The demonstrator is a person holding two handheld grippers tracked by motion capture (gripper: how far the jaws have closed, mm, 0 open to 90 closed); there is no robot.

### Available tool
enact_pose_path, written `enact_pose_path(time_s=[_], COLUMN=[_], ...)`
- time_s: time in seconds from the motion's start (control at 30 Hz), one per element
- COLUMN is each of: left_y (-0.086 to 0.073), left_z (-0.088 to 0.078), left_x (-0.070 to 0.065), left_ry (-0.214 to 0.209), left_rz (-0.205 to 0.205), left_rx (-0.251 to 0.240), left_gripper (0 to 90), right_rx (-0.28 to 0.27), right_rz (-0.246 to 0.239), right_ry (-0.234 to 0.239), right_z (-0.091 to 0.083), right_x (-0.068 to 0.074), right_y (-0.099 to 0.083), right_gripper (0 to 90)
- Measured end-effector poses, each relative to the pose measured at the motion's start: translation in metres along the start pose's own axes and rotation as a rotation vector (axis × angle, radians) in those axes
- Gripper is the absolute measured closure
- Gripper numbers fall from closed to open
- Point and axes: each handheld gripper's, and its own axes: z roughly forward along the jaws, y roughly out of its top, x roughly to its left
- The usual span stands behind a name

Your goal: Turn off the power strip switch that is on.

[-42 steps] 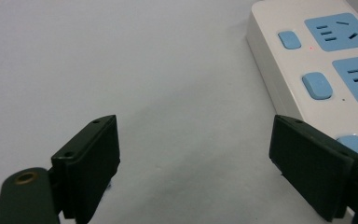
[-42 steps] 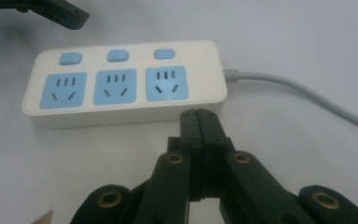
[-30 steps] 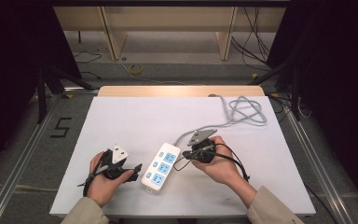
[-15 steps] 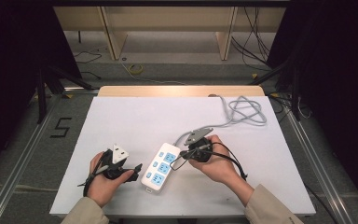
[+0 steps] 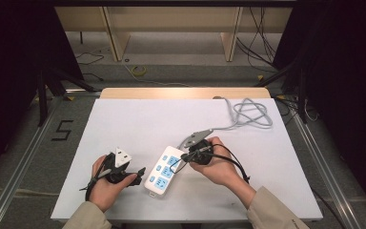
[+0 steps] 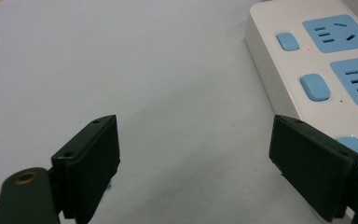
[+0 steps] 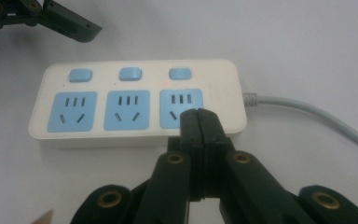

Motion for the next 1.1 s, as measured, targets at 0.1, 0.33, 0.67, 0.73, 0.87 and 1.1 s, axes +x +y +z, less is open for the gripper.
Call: enact_pose_path(time_s=[0.1, 0.33, 0.67, 0.73, 0.87, 1.1], left_y=[0.000, 0.000, 0.000, 0.000, 0.000, 0.000], left_z=[0.000, 0.000, 0.000, 0.000, 0.000, 0.000], left_x=[0.000, 0.000, 0.000, 0.000, 0.000, 0.000], left_ry=[-0.002, -0.002, -0.002, -0.003, -0.003, -0.004], left_rz=[-0.002, -0.001, -0.001, 0.000, -0.001, -0.002], left_rx=[-0.001, -0.002, -0.002, -0.001, -0.002, -0.003], left_gripper=[15.6, 15.7, 15.7, 15.7, 15.6, 15.6], right_rx=[0.004, 0.009, 0.016, 0.020, 0.022, 0.029], right_rz=[-0.002, -0.002, -0.013, -0.014, -0.014, -0.021], right_ry=[0.002, 0.004, 0.011, 0.009, 0.011, 0.016], right_z=[0.001, 0.003, 0.006, 0.007, 0.008, 0.011], right_x=[0.000, 0.001, 0.002, 0.002, 0.002, 0.003], right_y=[0.001, 0.004, 0.008, 0.009, 0.011, 0.015], right_gripper=[90.0, 90.0, 90.0, 90.0, 90.0, 90.0])
